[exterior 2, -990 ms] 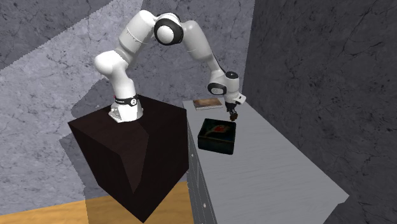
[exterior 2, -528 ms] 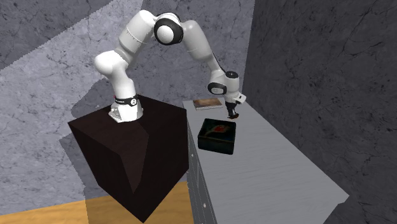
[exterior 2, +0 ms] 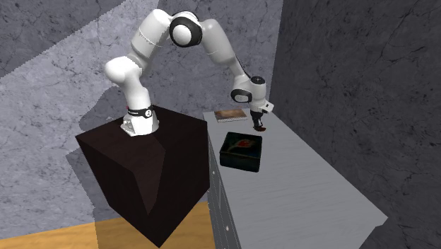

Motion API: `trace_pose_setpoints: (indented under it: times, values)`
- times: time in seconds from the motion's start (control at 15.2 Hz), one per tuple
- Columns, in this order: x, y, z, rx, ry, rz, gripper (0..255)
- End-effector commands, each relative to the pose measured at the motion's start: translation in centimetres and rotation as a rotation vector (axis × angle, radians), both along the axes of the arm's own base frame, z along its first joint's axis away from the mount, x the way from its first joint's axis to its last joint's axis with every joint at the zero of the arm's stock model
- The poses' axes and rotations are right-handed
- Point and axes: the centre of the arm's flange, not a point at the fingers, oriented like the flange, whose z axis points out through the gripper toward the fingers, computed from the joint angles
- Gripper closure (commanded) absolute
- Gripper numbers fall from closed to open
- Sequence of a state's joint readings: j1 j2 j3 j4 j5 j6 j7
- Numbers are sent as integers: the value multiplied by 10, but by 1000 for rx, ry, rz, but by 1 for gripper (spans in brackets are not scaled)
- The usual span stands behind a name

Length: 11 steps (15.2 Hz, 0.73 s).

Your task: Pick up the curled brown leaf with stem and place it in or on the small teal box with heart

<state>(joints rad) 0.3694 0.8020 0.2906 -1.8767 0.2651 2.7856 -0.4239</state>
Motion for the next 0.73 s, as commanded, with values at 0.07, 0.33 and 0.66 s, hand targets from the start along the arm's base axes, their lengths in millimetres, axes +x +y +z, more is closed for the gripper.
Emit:
trace_pose_setpoints:
  times: [0.07,0.33,0.66]
  values:
    - [0,-1,16,0,0,0,255]
    - [0,-1,37,0,0,0,255]
    - [0,-1,63,0,0,0,255]
